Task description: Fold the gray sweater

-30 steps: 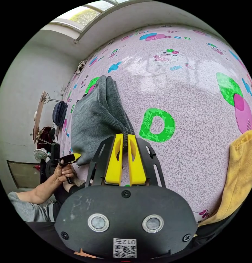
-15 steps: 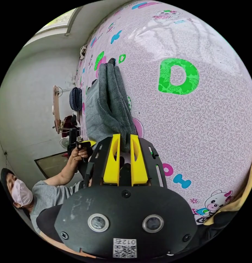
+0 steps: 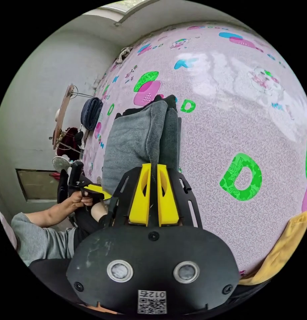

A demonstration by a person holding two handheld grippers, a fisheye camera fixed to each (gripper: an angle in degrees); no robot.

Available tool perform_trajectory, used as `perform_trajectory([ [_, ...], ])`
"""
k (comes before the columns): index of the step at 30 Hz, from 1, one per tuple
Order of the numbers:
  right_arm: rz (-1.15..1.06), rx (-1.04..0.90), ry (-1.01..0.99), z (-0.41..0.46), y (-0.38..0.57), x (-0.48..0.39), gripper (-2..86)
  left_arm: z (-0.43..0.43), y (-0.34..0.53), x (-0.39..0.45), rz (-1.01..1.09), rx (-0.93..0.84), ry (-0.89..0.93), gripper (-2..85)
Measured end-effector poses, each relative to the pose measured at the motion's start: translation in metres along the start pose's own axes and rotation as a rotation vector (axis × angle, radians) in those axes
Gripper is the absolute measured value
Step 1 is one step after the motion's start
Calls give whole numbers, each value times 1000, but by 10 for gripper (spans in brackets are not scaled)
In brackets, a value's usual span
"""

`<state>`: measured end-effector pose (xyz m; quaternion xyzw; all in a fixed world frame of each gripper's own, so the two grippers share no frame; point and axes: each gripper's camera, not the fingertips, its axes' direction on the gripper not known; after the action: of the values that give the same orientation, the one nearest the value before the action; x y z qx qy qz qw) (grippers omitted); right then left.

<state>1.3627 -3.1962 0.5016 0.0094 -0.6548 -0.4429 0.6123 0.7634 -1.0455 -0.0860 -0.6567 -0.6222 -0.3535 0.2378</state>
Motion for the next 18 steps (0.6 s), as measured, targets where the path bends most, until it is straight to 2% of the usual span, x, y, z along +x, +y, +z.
perform_trajectory([
  [3, 28, -54, 81, 20, 4, 7, 13, 1, 3, 10, 11, 8, -24, 63],
  [10, 112, -21, -41, 40, 13, 19, 38, 7, 4, 6, -37, -33, 43, 69],
  [13, 133, 28, -68, 33, 19, 19, 64, -20, 20, 13, -39, 102, 53, 71],
  [18, 90, 169, 21, 19, 26, 0, 69, -68, 34, 48, 59, 349, -114, 57],
])
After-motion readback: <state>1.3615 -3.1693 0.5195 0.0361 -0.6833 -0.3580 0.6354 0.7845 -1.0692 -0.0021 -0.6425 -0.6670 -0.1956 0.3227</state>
